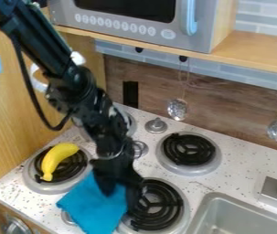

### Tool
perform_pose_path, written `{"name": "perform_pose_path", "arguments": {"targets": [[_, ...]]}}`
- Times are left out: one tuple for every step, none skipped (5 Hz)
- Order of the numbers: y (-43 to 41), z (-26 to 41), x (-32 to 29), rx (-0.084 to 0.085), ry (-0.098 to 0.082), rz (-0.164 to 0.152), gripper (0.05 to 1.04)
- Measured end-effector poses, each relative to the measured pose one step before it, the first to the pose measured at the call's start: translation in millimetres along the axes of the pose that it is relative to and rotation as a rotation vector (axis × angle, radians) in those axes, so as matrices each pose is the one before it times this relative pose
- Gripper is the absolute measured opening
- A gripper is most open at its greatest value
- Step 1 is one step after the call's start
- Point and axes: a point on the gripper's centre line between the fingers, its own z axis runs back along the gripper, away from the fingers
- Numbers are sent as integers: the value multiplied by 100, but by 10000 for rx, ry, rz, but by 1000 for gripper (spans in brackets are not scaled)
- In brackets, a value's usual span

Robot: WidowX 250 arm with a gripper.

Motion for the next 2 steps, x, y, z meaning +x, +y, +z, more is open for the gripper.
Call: {"name": "perform_pose_path", "arguments": {"targets": [[-100,177,3669,-320,-369,297,1001],[266,-687,2923,-66,-142,329,1001]]}}
